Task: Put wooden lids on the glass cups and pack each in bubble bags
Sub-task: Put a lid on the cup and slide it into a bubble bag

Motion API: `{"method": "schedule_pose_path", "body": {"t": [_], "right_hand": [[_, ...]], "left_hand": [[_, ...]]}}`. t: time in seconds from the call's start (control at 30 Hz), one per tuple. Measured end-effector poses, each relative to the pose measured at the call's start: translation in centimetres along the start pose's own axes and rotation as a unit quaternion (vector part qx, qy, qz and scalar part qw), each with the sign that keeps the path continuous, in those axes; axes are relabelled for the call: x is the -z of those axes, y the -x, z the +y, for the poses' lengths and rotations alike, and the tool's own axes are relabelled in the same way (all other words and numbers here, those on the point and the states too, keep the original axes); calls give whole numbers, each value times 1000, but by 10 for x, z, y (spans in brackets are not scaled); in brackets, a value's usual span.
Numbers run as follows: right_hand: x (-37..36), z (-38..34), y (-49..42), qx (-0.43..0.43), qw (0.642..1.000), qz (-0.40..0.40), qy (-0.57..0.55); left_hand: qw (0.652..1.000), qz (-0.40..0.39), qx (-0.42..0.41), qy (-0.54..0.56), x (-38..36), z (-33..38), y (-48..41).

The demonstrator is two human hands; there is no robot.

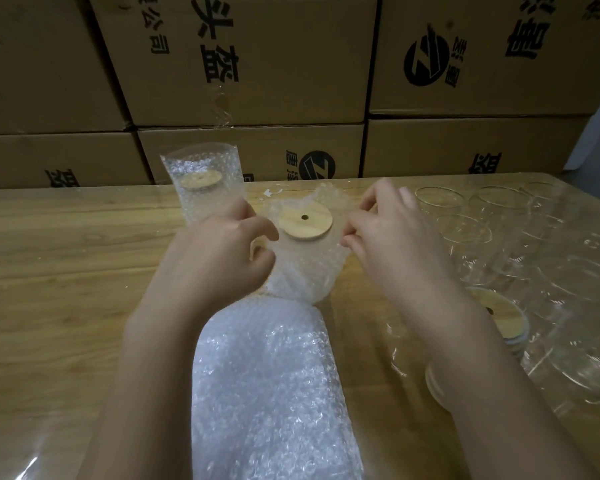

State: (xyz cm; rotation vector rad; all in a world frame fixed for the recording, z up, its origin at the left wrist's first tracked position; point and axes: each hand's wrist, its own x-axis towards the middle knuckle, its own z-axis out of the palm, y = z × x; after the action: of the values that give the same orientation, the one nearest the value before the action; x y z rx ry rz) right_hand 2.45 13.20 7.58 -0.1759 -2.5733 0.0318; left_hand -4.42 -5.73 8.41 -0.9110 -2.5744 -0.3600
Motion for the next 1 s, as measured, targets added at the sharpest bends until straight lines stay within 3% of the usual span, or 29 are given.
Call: {"method": "schedule_pose_path", "body": {"t": [0.1,0.23,0.43,0.57,0.77,1.0], "right_hand": [[5,1,1,5,1000,-10,-28],[13,4,2,20,993,-89,-73],[22,12,6,-3,982,-175,-66],[20,15,2,14,985,-163,-51],[15,19,-1,15,988,-139,-59],[-1,22,-3,-86,996,5,-14]], "left_hand": [[1000,-11,-4,-25,2,-1,1],[999,19,-19,-45,4,1,0],[997,-55,-54,-30,13,1,5],[995,-62,-35,-71,5,2,2],[995,54,-11,-89,-10,0,-6],[991,133,-2,-31,-8,5,-6]]}}
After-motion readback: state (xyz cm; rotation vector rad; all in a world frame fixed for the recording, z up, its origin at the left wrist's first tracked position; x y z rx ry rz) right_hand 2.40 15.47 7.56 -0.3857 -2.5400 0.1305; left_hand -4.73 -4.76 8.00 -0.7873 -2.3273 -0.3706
